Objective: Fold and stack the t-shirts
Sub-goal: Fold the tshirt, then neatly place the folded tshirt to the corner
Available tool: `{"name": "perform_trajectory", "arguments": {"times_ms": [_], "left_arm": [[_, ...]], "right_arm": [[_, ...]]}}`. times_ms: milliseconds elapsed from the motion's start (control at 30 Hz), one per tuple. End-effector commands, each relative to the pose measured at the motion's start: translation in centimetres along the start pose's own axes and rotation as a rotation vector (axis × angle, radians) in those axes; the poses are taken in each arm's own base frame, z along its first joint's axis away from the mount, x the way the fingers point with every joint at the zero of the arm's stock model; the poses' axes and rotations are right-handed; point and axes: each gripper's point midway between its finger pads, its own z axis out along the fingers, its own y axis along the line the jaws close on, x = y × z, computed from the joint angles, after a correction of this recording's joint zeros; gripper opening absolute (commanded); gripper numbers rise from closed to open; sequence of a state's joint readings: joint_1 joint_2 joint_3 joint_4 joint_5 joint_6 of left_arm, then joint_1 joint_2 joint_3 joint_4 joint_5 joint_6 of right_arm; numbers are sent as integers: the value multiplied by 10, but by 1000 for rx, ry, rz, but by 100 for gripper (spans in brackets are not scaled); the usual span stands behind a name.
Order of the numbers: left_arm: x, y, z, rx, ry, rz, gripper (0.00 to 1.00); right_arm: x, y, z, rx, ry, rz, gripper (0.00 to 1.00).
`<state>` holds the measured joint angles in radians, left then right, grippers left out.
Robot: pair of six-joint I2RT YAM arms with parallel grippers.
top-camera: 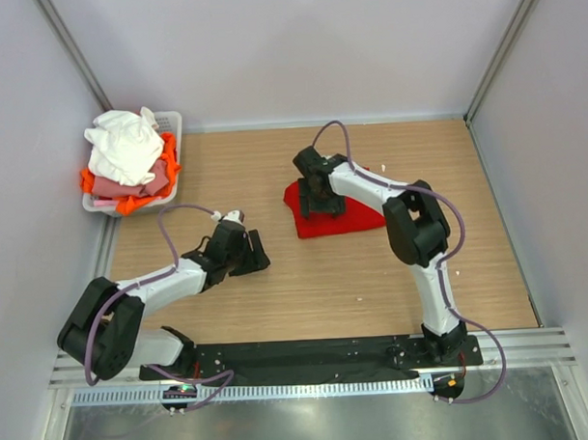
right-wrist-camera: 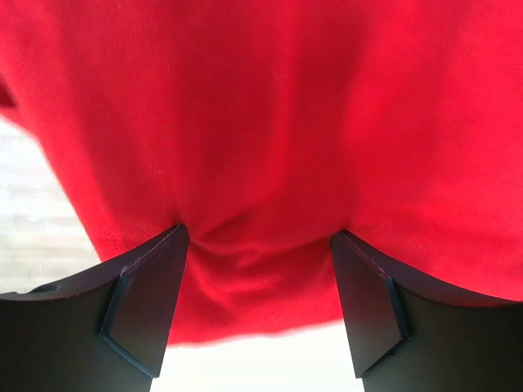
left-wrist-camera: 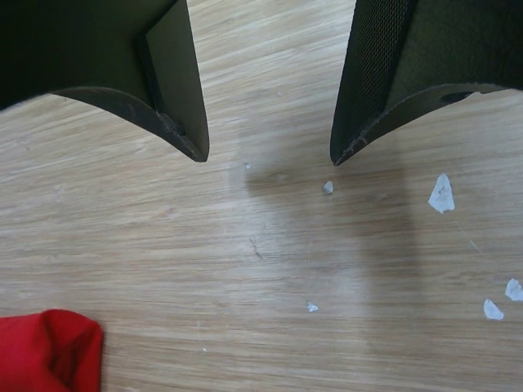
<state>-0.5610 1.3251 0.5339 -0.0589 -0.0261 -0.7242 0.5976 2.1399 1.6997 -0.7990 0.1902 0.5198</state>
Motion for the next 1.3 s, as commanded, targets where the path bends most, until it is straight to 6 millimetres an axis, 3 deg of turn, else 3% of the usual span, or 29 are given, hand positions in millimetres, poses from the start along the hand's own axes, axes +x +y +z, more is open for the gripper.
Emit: {"name": "perform_trajectory", "arguments": {"times_ms": [0,100,133,267,300,367,400,533,567,600,633,800,900,967,1067,1133,1167,1233,1267], "left_arm": [[21,16,7,-42,44,10,63],[24,15,8,-55,38,31,62],[24,15,8,-55,38,31,62],[29,12,13,-68,53,57,62],[30,12,14,-76,56,61,62],[31,9,17,-78,57,73,61],[32,10,19,-88,64,79,61],[33,8,22,-93,69,90,60],[32,8,23,-93,67,89,59],[32,9,23,-94,67,90,59],[33,9,24,-95,68,91,59],[33,7,27,-91,74,100,55],[33,3,28,-109,65,133,52],[35,1,29,-123,63,159,52],[33,0,30,-125,57,162,52],[34,2,30,-130,58,163,52],[33,1,30,-128,56,162,52],[34,2,31,-133,58,163,52],[34,2,31,-130,58,163,52]], "right_arm": [[4,4,19,52,35,-65,77],[8,-9,48,127,66,-67,78],[9,-9,50,129,66,-69,78],[-3,-42,58,159,58,-50,78],[-11,-62,61,173,62,-27,79],[-24,-81,61,167,56,-47,78],[-34,-103,62,173,55,-21,78],[-82,-138,59,165,-30,-150,79],[-84,-151,69,207,-19,-163,80],[-106,-157,64,219,-60,-159,80],[-111,-178,66,247,-42,-154,80],[-158,-229,79,370,-117,-174,79],[-177,-250,81,450,-142,-261,80],[-180,-273,87,563,-133,-287,80],[-200,-297,69,692,-176,-305,80],[-213,-296,53,707,-236,-272,80],[-226,-294,29,700,-291,-239,80],[-236,-279,5,669,-366,-154,80],[-247,-267,-25,615,-436,-107,81]]}}
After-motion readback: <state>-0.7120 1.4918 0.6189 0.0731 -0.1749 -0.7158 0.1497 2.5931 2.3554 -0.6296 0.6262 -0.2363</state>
